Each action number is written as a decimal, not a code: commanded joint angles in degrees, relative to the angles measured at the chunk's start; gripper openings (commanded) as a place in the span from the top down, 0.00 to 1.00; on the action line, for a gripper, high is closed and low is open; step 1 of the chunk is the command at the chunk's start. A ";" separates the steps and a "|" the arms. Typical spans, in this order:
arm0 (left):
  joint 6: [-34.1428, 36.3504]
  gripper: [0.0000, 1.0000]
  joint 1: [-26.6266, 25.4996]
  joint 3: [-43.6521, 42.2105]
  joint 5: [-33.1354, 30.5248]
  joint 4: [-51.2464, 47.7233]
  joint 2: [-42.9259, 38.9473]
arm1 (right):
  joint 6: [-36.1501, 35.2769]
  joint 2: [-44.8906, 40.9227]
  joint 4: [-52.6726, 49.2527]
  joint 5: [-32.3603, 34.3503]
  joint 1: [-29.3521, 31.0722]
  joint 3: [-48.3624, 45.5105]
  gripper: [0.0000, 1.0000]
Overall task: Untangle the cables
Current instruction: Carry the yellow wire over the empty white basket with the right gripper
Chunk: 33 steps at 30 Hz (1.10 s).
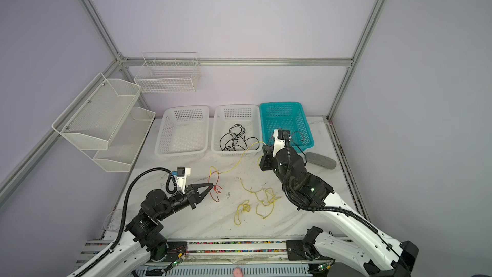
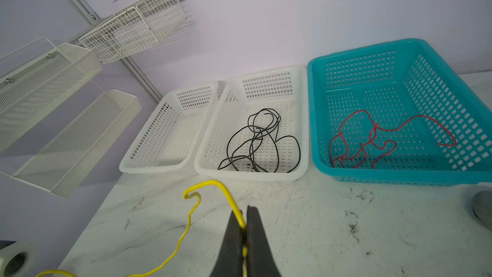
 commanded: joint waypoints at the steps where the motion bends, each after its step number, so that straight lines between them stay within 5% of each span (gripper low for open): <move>1: -1.93 1.00 0.38 -1.14 2.85 4.92 2.01 | -0.77 0.12 4.53 -4.16 -0.41 -2.13 1.00; 8: -2.96 1.00 0.33 -0.13 3.65 8.94 4.99 | -2.49 0.49 9.55 -6.70 -0.38 -6.34 1.00; 20: 1.39 1.00 0.52 2.63 -2.02 -6.92 0.16 | 0.78 5.11 2.08 6.64 -0.38 -4.70 1.00; 26: 4.29 1.00 0.49 2.64 -11.35 -17.14 -0.53 | -2.24 7.09 2.87 3.00 -0.46 0.98 1.00; 33: 6.62 1.00 0.49 -0.32 -15.45 -17.02 1.10 | -5.51 15.56 5.22 -2.61 -0.48 11.46 1.00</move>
